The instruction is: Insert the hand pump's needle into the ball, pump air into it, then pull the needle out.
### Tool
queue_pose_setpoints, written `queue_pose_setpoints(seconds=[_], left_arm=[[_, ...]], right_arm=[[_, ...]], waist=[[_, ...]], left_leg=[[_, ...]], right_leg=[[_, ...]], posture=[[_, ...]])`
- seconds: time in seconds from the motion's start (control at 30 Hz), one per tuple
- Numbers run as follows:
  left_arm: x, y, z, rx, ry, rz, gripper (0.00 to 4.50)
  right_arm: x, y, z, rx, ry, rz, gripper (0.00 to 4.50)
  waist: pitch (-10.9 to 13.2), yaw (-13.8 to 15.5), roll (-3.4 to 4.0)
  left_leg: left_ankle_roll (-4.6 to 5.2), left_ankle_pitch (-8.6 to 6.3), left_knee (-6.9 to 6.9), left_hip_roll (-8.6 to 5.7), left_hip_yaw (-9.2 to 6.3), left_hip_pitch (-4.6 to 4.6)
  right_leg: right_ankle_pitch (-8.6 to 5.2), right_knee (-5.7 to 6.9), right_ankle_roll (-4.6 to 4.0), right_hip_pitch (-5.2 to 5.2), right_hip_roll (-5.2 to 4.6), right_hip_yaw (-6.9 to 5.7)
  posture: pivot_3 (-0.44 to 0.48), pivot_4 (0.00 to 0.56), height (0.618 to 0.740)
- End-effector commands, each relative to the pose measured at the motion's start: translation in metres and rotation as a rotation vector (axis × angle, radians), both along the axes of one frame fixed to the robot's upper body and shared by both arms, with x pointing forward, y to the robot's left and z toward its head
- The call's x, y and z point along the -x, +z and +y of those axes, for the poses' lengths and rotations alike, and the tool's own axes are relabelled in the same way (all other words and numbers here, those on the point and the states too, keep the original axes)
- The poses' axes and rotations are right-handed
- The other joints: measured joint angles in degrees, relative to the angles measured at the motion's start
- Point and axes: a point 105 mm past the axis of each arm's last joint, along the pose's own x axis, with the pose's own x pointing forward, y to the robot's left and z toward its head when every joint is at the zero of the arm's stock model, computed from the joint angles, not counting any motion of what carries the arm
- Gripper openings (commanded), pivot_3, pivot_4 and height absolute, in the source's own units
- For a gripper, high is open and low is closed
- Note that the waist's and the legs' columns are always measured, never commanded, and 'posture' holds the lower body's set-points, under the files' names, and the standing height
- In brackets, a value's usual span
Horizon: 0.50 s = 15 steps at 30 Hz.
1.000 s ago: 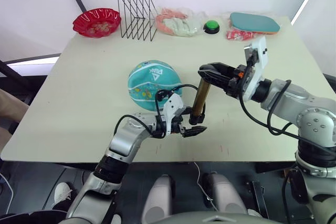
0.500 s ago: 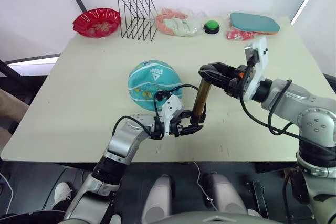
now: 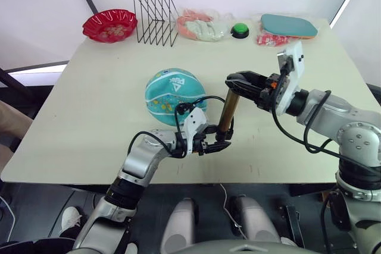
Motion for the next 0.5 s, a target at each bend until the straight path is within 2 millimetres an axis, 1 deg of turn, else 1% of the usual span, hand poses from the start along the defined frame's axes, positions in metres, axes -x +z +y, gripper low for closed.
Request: queue_pose_setpoints(seconds=[0.03, 0.07, 0.1, 0.13, 0.17, 0.3, 0.43, 0.5], left_arm=[[-0.001, 0.014, -0.002, 0.031, -0.012, -0.044, 2.4], [-0.001, 0.014, -0.002, 0.031, -0.013, -0.044, 1.98], [-0.001, 0.014, -0.002, 0.031, -0.013, -0.043, 1.44], [-0.001, 0.014, -0.003, 0.031, -0.014, -0.043, 1.11], [-0.001, 0.014, -0.003, 0.031, -0.015, -0.043, 1.04], [-0.004, 0.01, -0.003, 0.005, -0.012, -0.054, 1.04], [-0.014, -0.004, -0.007, -0.08, 0.003, -0.138, 1.04], [-0.023, -0.013, -0.011, -0.11, 0.03, -0.179, 1.04]], right_arm=[[0.007, 0.017, 0.0, -0.023, 0.017, -0.082, 1.86], [0.007, 0.017, 0.0, -0.023, 0.017, -0.082, 1.86], [0.007, 0.017, 0.0, -0.022, 0.017, -0.082, 1.86], [0.007, 0.017, 0.0, -0.022, 0.017, -0.082, 1.86], [0.007, 0.017, 0.0, -0.021, 0.016, -0.082, 1.86], [0.007, 0.017, -0.002, -0.015, 0.011, -0.085, 1.86], [0.007, 0.012, -0.01, 0.027, -0.01, -0.095, 1.86], [0.006, 0.007, -0.013, 0.055, -0.02, -0.101, 1.86]], waist=[[0.0, 0.0, 0.0], [0.0, 0.0, 0.0], [0.0, 0.0, 0.0], [0.0, 0.0, 0.0], [0.0, 0.0, 0.0], [0.0, 0.0, 0.0], [0.0, 0.2, 0.0], [0.0, 0.45, 0.0]], left_leg=[[0.0, 0.0, 0.0, 0.0, 0.0, 0.0], [0.0, 0.0, 0.0, 0.0, 0.0, 0.0], [0.0, 0.0, 0.0, 0.0, 0.0, 0.0], [0.0, 0.0, 0.0, 0.0, 0.0, 0.0], [0.0, 0.0, 0.0, 0.0, 0.0, 0.0], [0.0, 0.0, 0.0, 0.0, -0.01, 0.0], [0.0, 0.0, 0.0, -0.01, 0.0, 0.0], [0.0, 0.0, 0.0, -0.03, 0.01, -0.01]], right_leg=[[0.0, 0.0, 0.0, 0.0, 0.0, 0.0], [0.0, 0.0, 0.0, 0.0, 0.0, 0.0], [0.0, 0.0, 0.0, 0.0, 0.0, 0.0], [0.0, 0.0, 0.0, 0.0, 0.0, 0.0], [0.0, 0.0, 0.0, 0.0, 0.0, 0.0], [0.0, 0.0, 0.0, 0.0, 0.0, 0.0], [0.0, 0.0, 0.0, 0.0, 0.0, -0.01], [0.0, -0.04, 0.0, 0.0, -0.01, 0.0]], posture=[[0.0, 0.15, 0.74], [0.0, 0.15, 0.74], [0.0, 0.15, 0.74], [0.0, 0.15, 0.74], [0.0, 0.15, 0.74], [0.0, 0.15, 0.74], [0.0, 0.15, 0.74], [0.0, 0.15, 0.74]])
